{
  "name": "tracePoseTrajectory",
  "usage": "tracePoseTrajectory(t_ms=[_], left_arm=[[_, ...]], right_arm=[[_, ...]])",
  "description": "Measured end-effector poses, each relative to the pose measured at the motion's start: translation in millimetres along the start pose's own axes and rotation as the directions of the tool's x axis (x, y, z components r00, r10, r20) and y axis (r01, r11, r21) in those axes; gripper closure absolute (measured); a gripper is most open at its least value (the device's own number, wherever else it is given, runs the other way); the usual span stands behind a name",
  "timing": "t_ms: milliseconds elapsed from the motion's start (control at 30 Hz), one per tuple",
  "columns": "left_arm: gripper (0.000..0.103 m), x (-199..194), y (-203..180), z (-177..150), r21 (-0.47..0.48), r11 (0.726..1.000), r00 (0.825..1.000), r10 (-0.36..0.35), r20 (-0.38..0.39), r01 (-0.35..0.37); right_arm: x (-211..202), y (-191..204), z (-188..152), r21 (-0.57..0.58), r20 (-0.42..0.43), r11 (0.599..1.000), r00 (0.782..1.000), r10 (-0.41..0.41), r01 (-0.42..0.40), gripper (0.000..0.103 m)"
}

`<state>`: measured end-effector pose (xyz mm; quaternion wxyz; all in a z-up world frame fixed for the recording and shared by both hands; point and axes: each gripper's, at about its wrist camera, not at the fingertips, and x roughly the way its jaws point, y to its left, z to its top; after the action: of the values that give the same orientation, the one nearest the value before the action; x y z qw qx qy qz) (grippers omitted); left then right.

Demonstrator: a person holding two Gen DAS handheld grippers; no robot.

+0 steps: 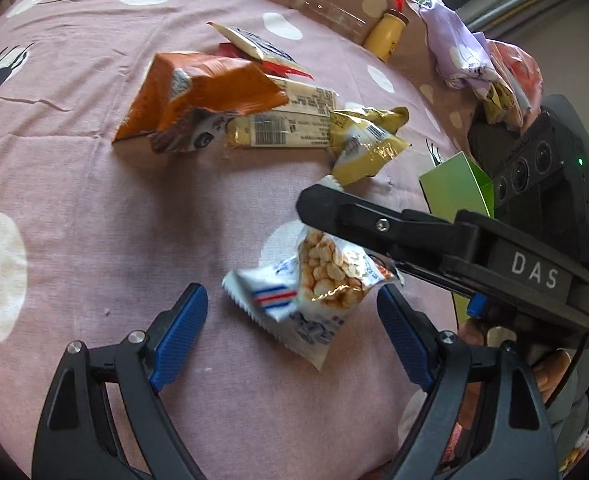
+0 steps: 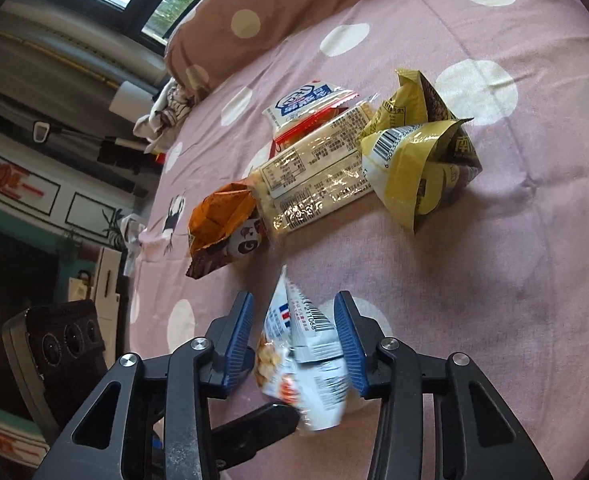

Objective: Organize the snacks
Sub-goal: 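Move the right gripper to the white-blue peanut bag and grasp it, then lift the white-blue peanut bag off the bedspread with the right gripper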

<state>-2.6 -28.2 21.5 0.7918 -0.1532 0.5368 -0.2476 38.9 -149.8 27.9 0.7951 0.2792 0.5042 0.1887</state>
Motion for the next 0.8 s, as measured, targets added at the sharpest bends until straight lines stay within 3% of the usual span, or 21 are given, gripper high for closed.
tracePoseTrajectory(t_ms=[133, 400, 567, 800], left_arm=[[0.016, 4.0, -6.5, -2.0, 0.034, 0.999, 1.0, 0.014, 0.0, -0.014], [0.017, 4.0, -9.8, -4.7, 0.02, 1.0, 1.0, -0.013, -0.02, 0.013], [0.018, 2.4, -11.5, -8.2, 0.015, 1.0, 0.999, -0.016, -0.033, 0.017], [0.024, 5.8, -13.3, -9.3, 0.007, 0.999, 0.999, -0.042, -0.027, 0.042]], right_arm=[[4.2, -1.5, -0.9, 0.005, -0.022, 0.998, 0.998, -0.055, 0.055, 0.058], [-16.2, 8.3, -2.9, -0.061, 0.047, 0.983, 0.984, -0.171, 0.174, 0.054], [-18.2, 9.7, -3.8, -0.081, 0.041, 0.979, 0.982, -0.183, 0.186, 0.053], [-4.0, 13.6, -9.9, -0.102, -0.016, 0.984, 0.989, -0.146, 0.143, 0.052]])
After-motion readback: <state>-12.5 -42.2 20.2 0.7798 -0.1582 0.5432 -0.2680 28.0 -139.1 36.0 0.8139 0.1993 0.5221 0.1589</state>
